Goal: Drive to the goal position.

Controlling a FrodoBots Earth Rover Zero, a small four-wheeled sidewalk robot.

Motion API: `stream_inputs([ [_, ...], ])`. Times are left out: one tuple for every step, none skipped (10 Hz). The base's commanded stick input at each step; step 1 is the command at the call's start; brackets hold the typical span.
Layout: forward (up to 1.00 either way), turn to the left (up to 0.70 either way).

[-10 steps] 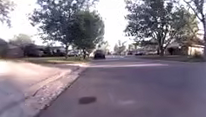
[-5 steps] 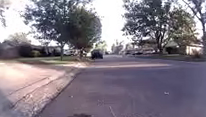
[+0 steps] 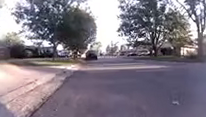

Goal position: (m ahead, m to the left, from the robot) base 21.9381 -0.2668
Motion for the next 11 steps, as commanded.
stream_inputs([
  [1.0, 0.0],
  [1.0, 0.0],
  [1.0, 0.0],
  [1.0, 0.0],
  [1.0, 0.0],
  [1.0, 0.0],
  [1.0, 0.0],
  [1.0, 0.0],
  [1.0, 0.0],
  [1.0, -0.01],
  [1.0, -0.03],
])
